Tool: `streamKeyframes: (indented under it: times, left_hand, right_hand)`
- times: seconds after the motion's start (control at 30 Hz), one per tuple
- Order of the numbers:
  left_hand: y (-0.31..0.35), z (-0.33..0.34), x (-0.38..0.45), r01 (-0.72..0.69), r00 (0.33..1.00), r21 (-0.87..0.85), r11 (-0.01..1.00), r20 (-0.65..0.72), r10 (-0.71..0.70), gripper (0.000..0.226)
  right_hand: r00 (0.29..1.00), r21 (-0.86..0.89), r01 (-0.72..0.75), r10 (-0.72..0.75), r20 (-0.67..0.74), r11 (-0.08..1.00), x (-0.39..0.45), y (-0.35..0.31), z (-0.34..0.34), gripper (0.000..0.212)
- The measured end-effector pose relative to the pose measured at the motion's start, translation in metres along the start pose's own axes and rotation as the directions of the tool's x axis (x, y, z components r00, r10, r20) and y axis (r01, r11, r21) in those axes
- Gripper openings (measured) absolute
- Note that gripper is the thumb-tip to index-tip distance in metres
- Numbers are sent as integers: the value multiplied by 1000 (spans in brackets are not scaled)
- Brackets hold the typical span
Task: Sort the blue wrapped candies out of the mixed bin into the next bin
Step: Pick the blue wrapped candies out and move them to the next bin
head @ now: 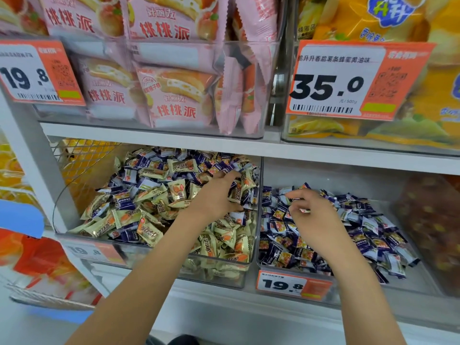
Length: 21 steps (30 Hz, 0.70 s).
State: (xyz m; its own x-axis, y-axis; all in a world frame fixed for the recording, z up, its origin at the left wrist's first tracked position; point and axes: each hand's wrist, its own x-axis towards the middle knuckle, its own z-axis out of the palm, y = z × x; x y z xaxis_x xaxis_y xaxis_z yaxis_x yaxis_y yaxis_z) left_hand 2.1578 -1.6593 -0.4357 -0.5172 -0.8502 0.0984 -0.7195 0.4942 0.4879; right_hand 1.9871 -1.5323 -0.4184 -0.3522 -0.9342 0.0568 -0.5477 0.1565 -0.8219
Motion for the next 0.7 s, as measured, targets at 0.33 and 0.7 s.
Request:
streamKeyframes:
  times: [0.33,0.7]
  left_hand:
    - [-3,-61,-24,-92,996,-178,980,2,94,9]
    - [-9,-25,1,-80,995,139,987,-52,88,70]
  right_hand:
    - [1000,4,16,-16,-1,1000,1,4,-2,28]
    - [1000,-1,20,-20,-12,1000,3,-6,8,28]
